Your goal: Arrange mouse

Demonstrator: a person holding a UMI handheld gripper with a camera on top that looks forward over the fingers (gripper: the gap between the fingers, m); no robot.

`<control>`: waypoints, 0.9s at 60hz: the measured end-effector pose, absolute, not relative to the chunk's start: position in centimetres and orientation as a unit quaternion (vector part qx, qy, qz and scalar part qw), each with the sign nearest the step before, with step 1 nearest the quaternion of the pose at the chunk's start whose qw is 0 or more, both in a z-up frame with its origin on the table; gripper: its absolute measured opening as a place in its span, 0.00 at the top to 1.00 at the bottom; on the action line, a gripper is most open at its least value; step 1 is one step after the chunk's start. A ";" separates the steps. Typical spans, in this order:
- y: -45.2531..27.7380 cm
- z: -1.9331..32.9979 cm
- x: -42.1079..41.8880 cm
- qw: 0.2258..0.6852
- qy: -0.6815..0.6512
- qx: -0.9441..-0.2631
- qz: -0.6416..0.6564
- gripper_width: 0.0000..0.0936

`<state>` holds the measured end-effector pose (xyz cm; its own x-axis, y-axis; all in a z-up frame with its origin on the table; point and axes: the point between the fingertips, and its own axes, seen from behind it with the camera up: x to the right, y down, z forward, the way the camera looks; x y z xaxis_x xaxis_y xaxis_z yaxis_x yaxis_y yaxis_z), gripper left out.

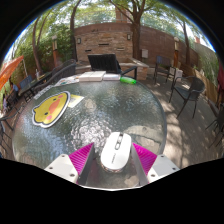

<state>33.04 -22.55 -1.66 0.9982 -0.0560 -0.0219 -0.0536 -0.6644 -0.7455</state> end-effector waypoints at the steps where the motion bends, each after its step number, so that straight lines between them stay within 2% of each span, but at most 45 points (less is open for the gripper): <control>1: -22.4 -1.7 33.0 0.408 0.031 -0.913 -0.005 0.23; 5: -22.1 -1.8 33.3 0.408 0.030 -0.912 -0.020 0.33; 8: -22.0 -1.8 33.0 0.408 0.034 -0.912 -0.015 0.45; 23: -22.2 -1.6 32.8 0.401 0.025 -0.915 -0.029 0.61; 28: -22.0 -0.7 33.3 0.401 0.028 -0.915 -0.035 0.61; 35: -20.0 5.0 34.8 0.442 0.056 -0.893 -0.060 0.61; 44: -13.8 17.2 33.0 0.530 0.075 -0.842 -0.059 0.61; 50: -9.3 24.0 27.6 0.585 0.054 -0.809 -0.033 0.61; 54: -6.9 24.7 22.5 0.597 0.034 -0.801 -0.001 0.61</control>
<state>22.49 -6.92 24.74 0.9977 -0.0556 -0.0391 -0.0534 -0.2845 -0.9572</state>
